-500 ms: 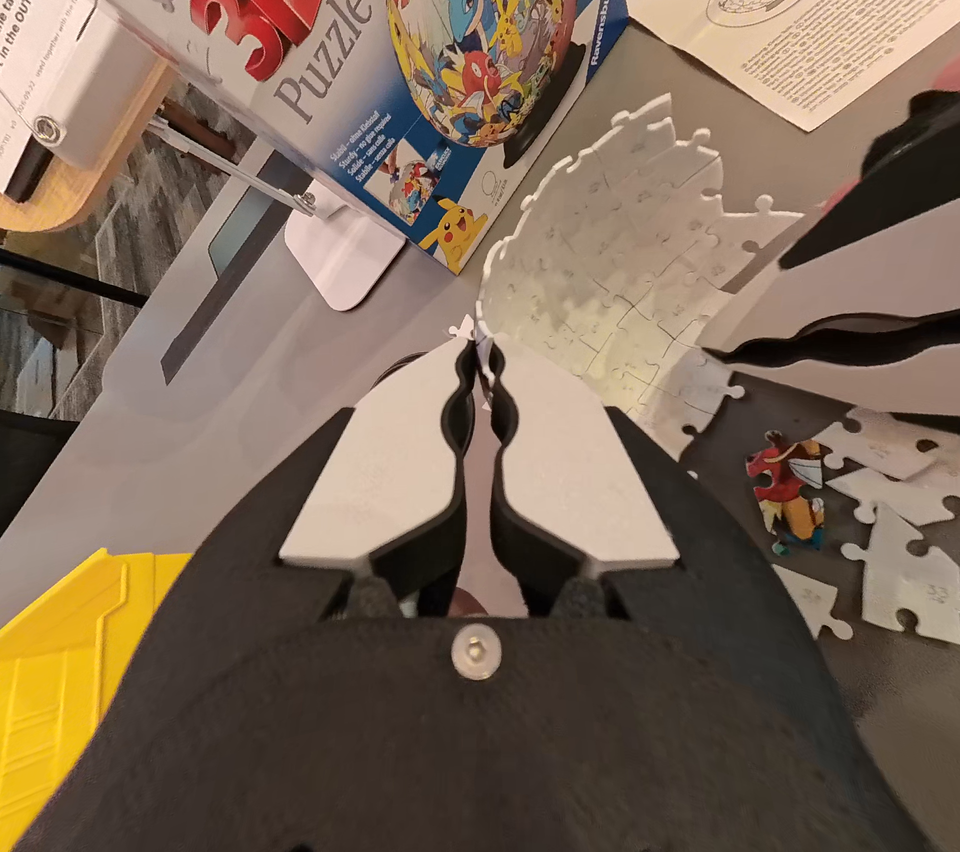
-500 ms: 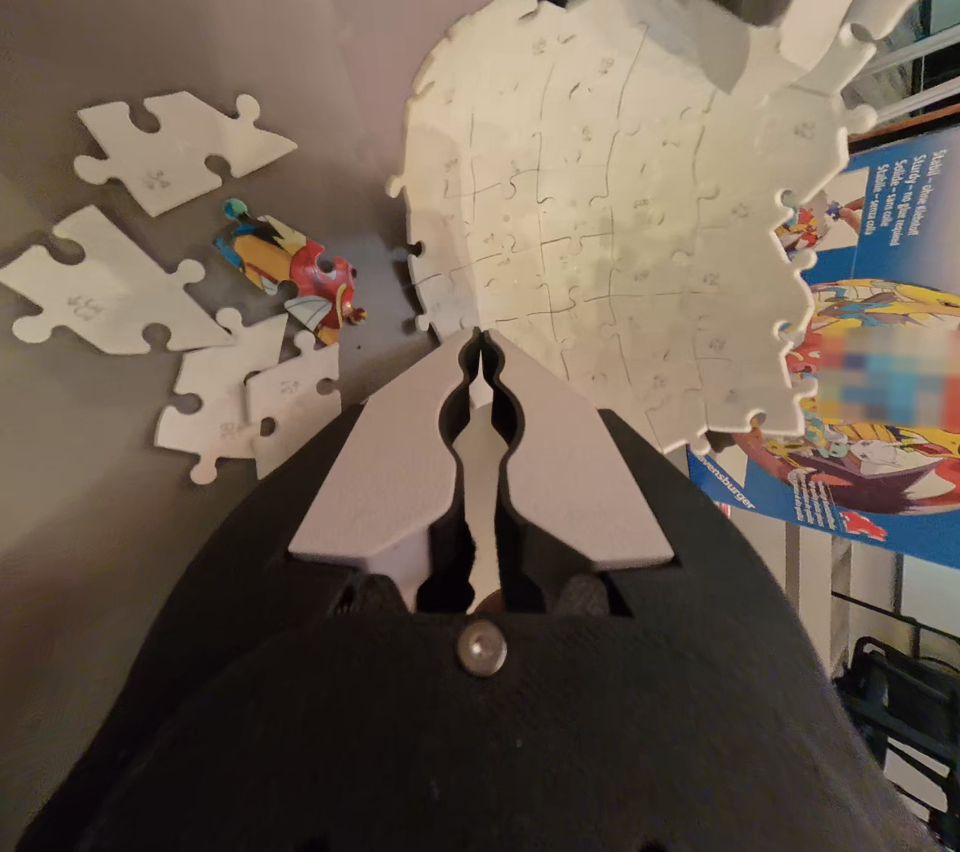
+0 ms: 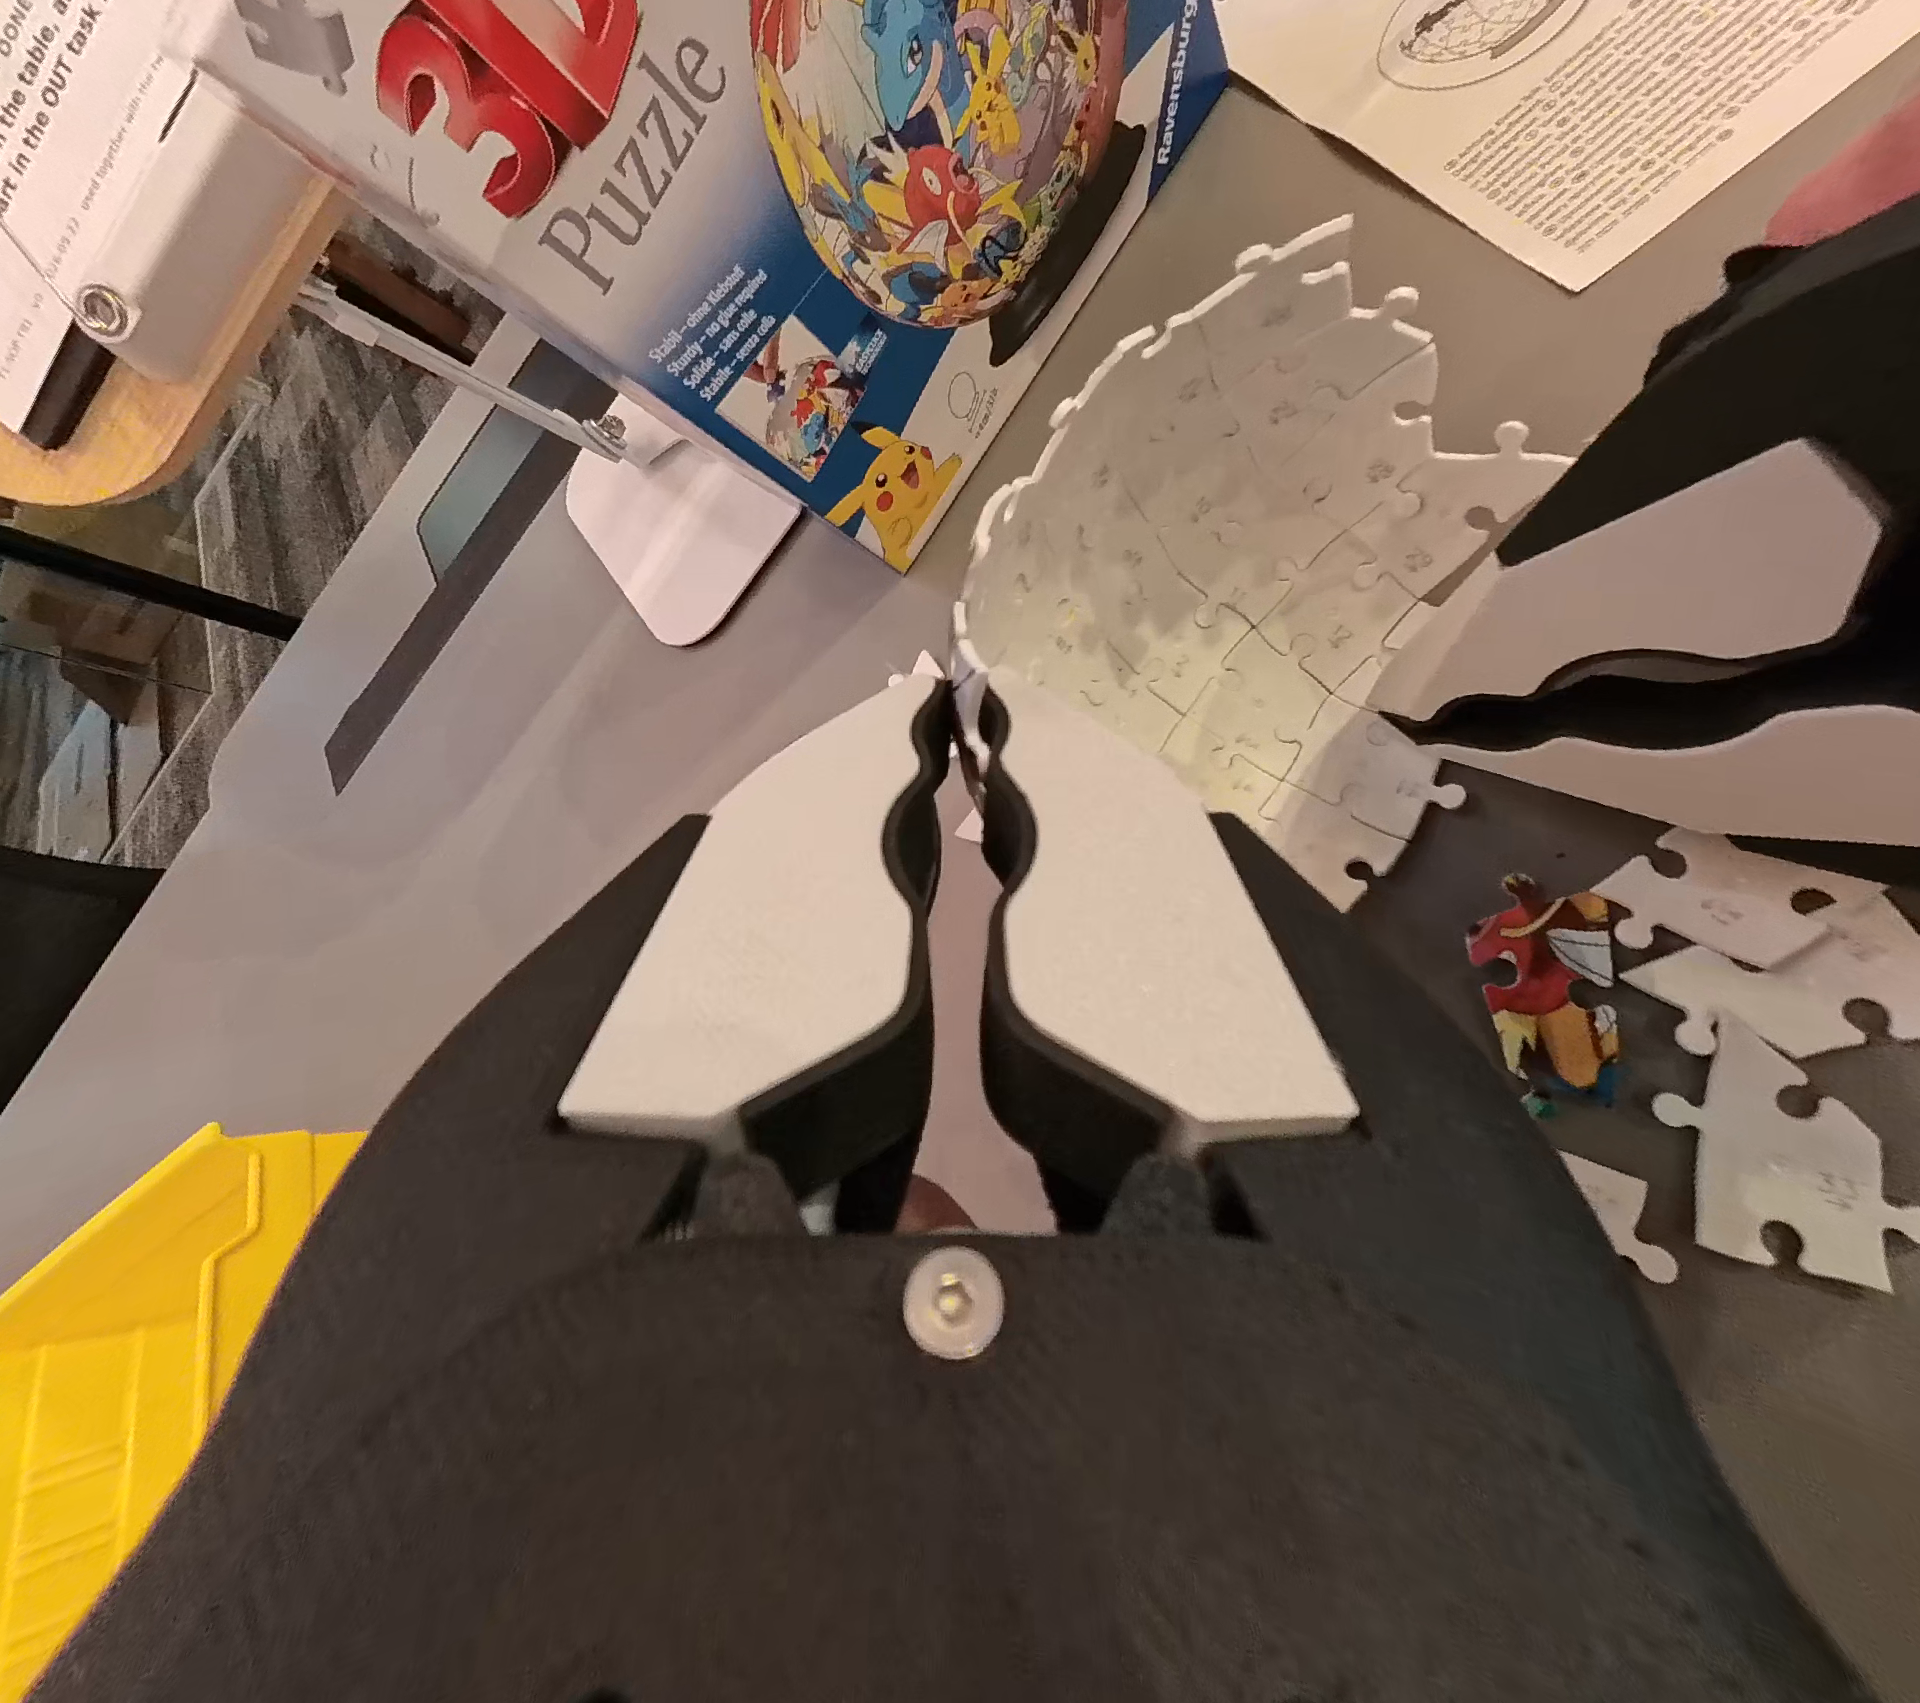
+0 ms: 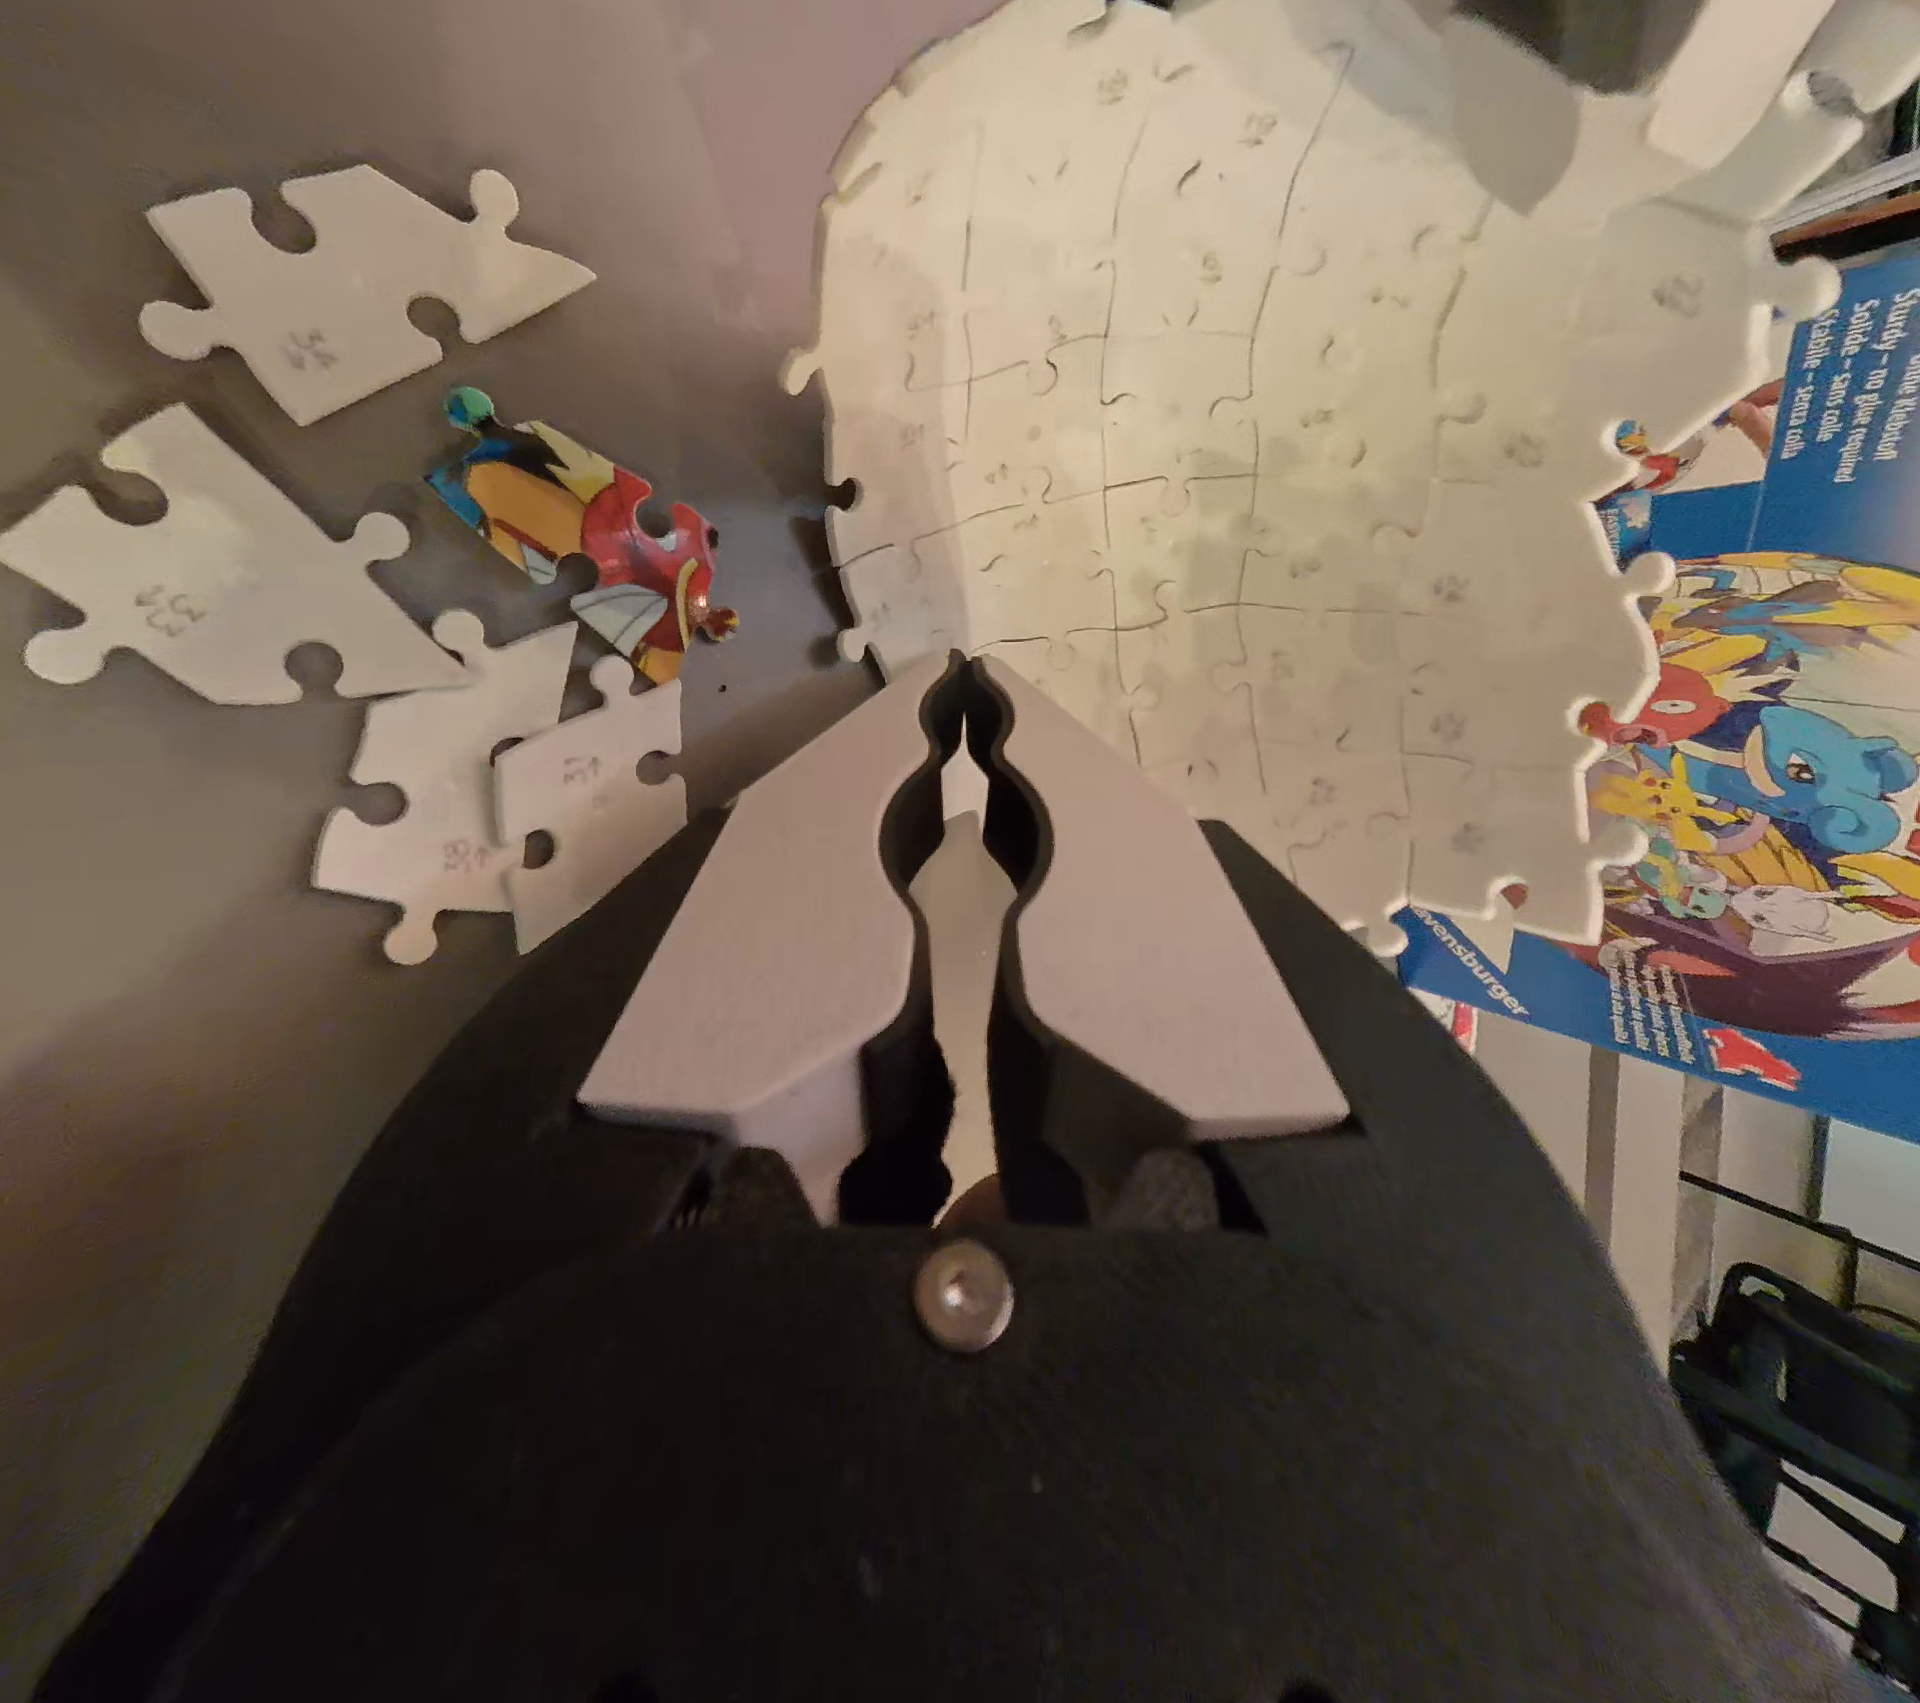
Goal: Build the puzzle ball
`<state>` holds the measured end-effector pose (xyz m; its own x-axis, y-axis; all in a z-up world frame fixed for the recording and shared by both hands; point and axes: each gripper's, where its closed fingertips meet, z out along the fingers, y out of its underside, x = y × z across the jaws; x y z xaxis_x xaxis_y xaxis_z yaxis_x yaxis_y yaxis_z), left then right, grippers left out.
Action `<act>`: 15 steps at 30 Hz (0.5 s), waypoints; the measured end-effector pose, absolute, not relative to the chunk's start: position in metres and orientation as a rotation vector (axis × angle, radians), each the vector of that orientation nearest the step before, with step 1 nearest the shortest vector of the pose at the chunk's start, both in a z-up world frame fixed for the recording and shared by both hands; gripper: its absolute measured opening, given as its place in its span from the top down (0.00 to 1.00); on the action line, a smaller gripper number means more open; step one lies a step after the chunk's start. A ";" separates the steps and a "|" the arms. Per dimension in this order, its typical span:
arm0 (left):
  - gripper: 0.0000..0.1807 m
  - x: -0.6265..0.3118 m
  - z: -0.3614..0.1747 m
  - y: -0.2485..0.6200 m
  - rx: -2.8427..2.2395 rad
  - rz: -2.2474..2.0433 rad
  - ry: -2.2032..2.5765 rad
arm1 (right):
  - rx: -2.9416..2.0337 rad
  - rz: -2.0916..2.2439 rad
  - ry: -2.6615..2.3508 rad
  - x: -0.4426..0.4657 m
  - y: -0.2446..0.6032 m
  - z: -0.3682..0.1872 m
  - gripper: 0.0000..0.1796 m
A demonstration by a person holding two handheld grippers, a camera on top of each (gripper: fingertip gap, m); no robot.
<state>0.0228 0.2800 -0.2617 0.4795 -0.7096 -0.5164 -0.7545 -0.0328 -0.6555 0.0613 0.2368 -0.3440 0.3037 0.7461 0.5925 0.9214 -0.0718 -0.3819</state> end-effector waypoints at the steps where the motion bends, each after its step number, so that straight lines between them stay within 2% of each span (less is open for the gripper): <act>1: 0.98 0.023 -0.262 0.280 -1.757 0.059 1.247 | -1.861 -0.311 -1.482 0.061 0.237 -0.344 1.00; 10: 0.98 0.019 -0.263 0.283 -1.766 0.060 1.232 | -1.862 -0.152 -1.317 0.076 0.220 -0.303 1.00; 15: 0.98 0.018 -0.264 0.285 -1.773 0.048 1.225 | -1.975 -0.022 -1.176 0.103 0.207 -0.298 0.99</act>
<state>0.0182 0.2848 -0.2636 0.4982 -0.7066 -0.5026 -0.7440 -0.0507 -0.6662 0.1032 0.2074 -0.2983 0.5641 0.7247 0.3958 0.7393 -0.2297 -0.6330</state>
